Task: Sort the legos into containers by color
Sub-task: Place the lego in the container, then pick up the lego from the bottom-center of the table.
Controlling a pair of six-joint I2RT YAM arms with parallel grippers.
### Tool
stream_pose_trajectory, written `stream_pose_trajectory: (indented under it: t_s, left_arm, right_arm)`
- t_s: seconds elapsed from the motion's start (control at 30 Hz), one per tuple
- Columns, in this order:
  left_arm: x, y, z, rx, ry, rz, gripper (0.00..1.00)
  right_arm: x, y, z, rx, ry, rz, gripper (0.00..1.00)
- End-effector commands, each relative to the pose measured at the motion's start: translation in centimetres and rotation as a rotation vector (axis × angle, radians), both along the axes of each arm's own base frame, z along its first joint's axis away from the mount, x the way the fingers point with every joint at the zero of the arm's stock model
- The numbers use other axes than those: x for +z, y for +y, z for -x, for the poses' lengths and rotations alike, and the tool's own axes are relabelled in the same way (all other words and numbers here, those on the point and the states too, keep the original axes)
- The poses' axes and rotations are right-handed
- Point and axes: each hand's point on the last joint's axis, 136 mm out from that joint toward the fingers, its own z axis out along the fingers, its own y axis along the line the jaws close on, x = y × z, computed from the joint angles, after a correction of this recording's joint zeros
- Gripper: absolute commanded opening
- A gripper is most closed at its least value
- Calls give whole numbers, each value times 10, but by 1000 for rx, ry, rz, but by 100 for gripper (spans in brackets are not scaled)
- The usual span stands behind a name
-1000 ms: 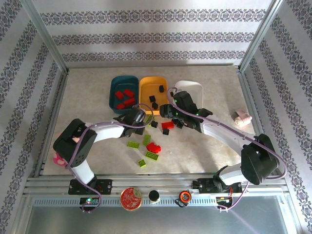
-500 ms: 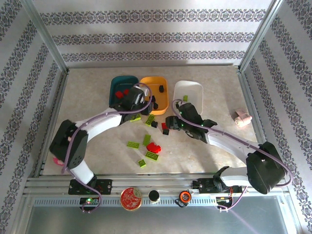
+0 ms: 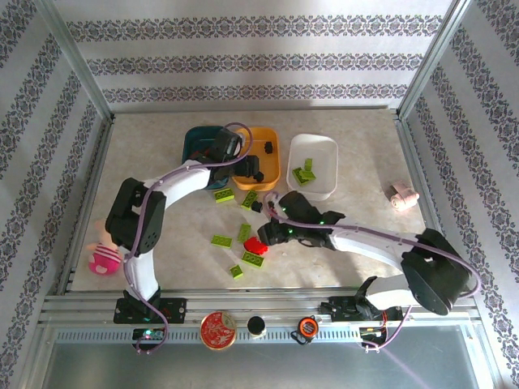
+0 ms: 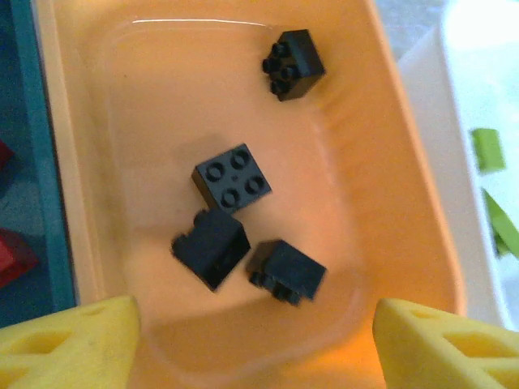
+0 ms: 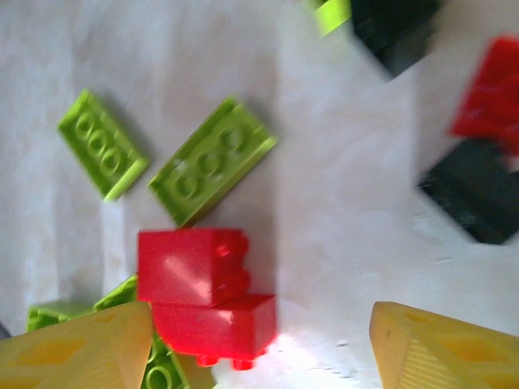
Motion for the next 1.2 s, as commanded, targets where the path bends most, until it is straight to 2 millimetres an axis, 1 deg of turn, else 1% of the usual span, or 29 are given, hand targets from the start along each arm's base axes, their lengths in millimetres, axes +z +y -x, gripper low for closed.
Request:
stream_pose_trajectory:
  t_s: [0.0, 0.1, 0.17, 0.23, 0.37, 0.47, 0.53, 0.7, 0.8, 0.9, 1.0, 1.07, 1.17]
  left_arm:
    - [55, 3, 22, -9, -90, 105, 83]
    - [67, 18, 51, 9, -122, 137, 90]
    - [69, 35, 70, 41, -141, 130, 94]
    - [72, 52, 88, 82, -164, 116, 100]
    - [75, 87, 122, 159, -215, 85, 100]
    - [76, 105, 141, 200, -244, 74, 100]
    - [73, 113, 151, 216, -251, 70, 100]
    - [63, 132, 168, 269, -234, 32, 100]
    - [61, 138, 174, 287, -241, 38, 100]
    - [55, 139, 176, 292, -231, 41, 100]
    - [52, 140, 177, 297, -220, 33, 100]
    - [52, 141, 177, 304, -219, 32, 100]
    - [50, 143, 178, 318, -221, 36, 100]
  right_arm:
    - [3, 19, 6, 84, -27, 10, 74]
    - [-2, 25, 6, 102, -60, 68, 75]
    - [-4, 28, 4, 109, -76, 101, 75]
    - [-5, 31, 1, 114, -94, 135, 75]
    - [-10, 33, -2, 120, -113, 196, 74]
    - [-16, 37, -2, 134, -109, 228, 75]
    - [-20, 39, -2, 142, -110, 254, 74]
    - [-28, 44, -1, 157, -104, 286, 71]
    - [-32, 46, 0, 163, -99, 293, 68]
    - [-34, 48, 0, 159, -93, 290, 61]
    - [-32, 48, -1, 150, -106, 276, 48]
    - [-26, 50, -3, 144, -126, 251, 41]
    - [-14, 52, -7, 137, -161, 209, 36]
